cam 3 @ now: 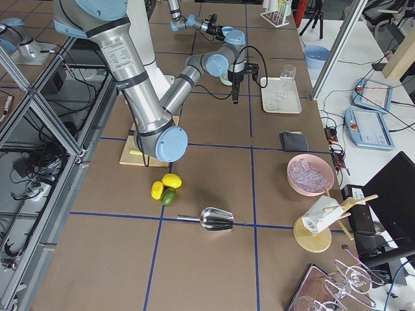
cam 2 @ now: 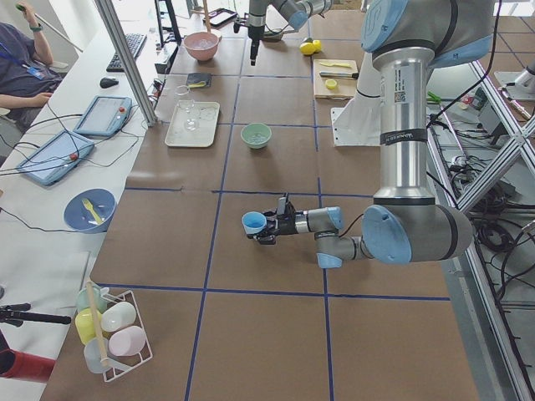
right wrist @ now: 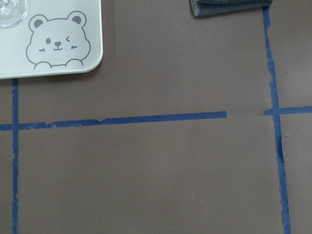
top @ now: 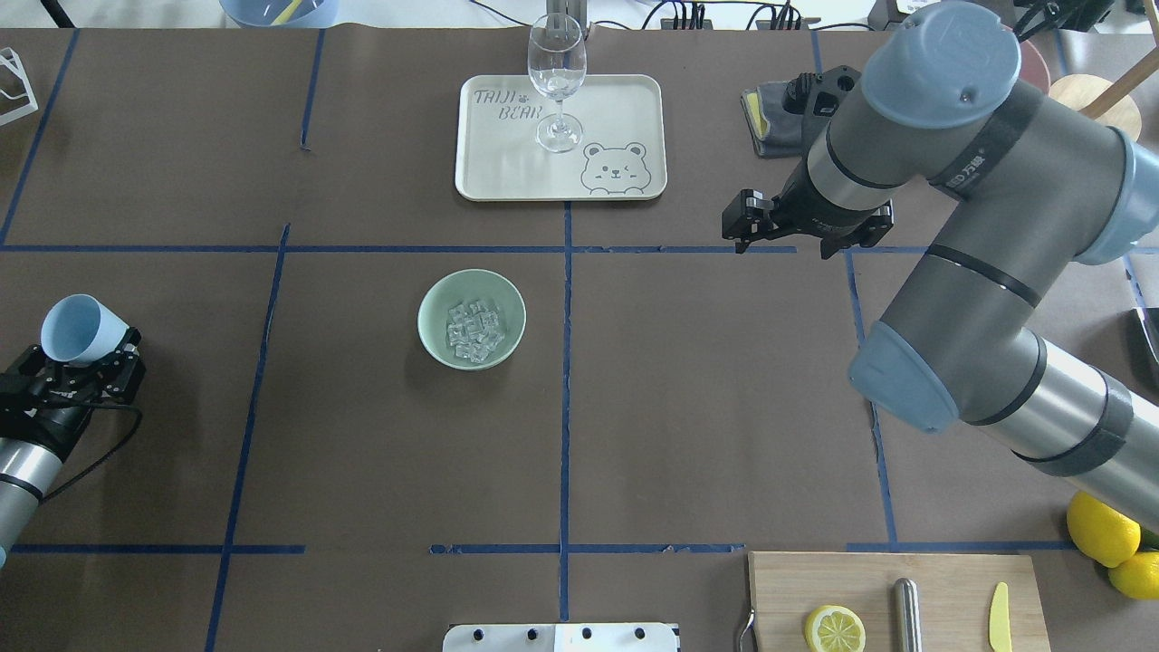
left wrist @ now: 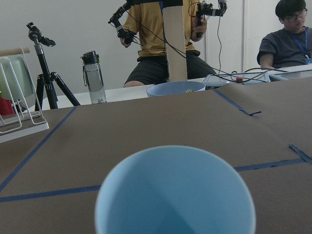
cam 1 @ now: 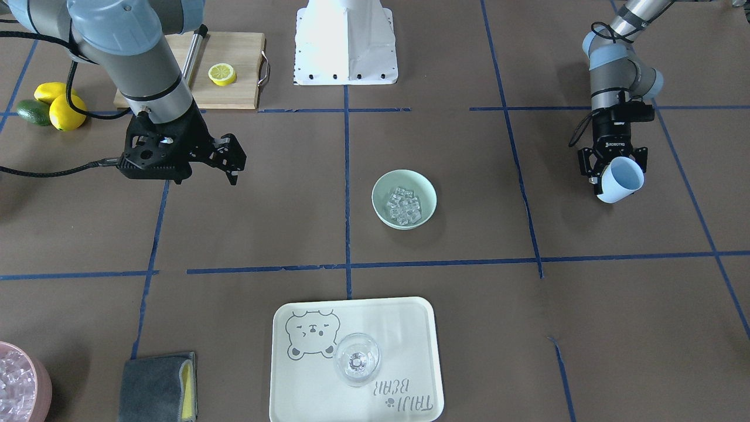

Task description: Pour ice into bowl

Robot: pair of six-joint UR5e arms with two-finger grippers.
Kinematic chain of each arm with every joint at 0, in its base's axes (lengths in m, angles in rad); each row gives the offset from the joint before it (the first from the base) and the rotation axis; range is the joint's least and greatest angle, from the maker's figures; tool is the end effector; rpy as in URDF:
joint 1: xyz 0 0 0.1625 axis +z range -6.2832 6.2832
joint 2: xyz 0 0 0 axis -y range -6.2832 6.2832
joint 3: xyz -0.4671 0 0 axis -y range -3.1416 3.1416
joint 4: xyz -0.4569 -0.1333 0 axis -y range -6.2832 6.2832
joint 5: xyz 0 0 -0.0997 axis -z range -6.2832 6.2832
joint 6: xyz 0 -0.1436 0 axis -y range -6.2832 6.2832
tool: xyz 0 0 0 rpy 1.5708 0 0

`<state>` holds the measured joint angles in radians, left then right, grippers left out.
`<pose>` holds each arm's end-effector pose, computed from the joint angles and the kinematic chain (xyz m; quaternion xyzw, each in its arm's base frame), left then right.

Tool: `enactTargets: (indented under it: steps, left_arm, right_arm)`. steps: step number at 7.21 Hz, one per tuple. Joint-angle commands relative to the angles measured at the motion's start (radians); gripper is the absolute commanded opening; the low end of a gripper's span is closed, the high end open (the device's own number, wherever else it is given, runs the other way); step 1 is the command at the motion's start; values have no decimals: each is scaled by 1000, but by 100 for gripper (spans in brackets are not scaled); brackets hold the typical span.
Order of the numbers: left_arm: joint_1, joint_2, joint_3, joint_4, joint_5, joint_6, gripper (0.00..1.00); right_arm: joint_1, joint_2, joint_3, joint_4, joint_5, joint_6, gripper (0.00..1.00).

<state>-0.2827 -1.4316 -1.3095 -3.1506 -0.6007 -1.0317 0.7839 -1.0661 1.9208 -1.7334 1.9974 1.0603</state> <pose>0.3802 -0.3726 0.7420 0.5518 0.2962 -0.1631 0.7624 -0.4336 -0.5367 0.2637 0.0410 -0.3845 0.0542 0.9206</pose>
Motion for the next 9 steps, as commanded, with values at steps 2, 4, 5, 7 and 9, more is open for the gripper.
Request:
enactTargets:
  steps: [2,4,5,7,9]
  left_arm:
    - [-3,19,-25,-9,-59,1,33]
    - [-3,19,-27,-9,-59,2,67]
    - [-3,20,-27,-9,-60,2,77]
    - [-4,22,-27,-9,-74,7,99]
    - [-7,37,-43,-11,-111,12,100]
  right_arm:
    - [0,-2,6,0,0,1,100]
    - [0,-5,7,0,0,1,100]
    - [0,-6,6,0,0,1,100]
    - [0,-5,6,0,0,1,100]
    - [0,-6,6,0,0,1,100]
